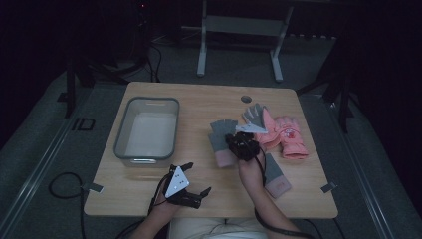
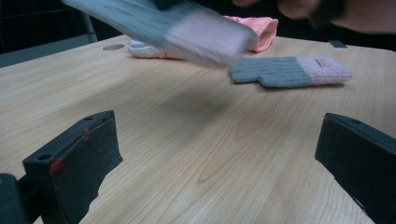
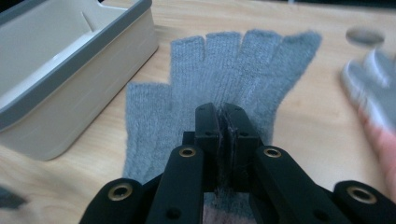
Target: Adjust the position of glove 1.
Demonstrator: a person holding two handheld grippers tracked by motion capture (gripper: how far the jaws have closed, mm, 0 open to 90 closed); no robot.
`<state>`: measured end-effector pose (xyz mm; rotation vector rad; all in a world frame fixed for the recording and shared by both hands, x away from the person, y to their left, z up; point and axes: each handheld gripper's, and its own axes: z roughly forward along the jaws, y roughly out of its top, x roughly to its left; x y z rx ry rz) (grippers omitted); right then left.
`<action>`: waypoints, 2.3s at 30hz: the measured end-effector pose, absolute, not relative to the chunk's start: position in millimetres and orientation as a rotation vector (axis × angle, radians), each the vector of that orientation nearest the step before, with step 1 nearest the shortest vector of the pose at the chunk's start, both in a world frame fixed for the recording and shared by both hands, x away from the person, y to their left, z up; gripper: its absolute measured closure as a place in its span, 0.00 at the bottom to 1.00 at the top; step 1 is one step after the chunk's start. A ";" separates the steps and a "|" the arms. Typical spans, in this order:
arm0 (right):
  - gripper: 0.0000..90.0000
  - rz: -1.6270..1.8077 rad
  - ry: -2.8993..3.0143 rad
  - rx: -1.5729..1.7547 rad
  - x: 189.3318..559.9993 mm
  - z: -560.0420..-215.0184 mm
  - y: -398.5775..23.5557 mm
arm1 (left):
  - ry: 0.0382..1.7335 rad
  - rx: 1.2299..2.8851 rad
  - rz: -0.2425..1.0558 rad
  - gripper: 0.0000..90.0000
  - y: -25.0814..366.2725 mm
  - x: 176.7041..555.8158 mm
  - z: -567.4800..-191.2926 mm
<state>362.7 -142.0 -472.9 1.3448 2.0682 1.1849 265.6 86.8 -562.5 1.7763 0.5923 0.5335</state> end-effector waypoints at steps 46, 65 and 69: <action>0.69 1.195 2.107 1.370 358.0 -505.0 -208.9 | 0.578 1.781 0.517 0.00 86.6 265.6 -562.4; 0.69 1.006 2.468 0.948 344.4 -515.5 -299.6 | 0.585 1.775 0.515 0.00 86.9 265.8 -562.4; 0.69 0.989 2.493 0.961 342.6 -522.4 -305.0 | 0.584 1.775 0.517 0.00 86.8 265.8 -562.4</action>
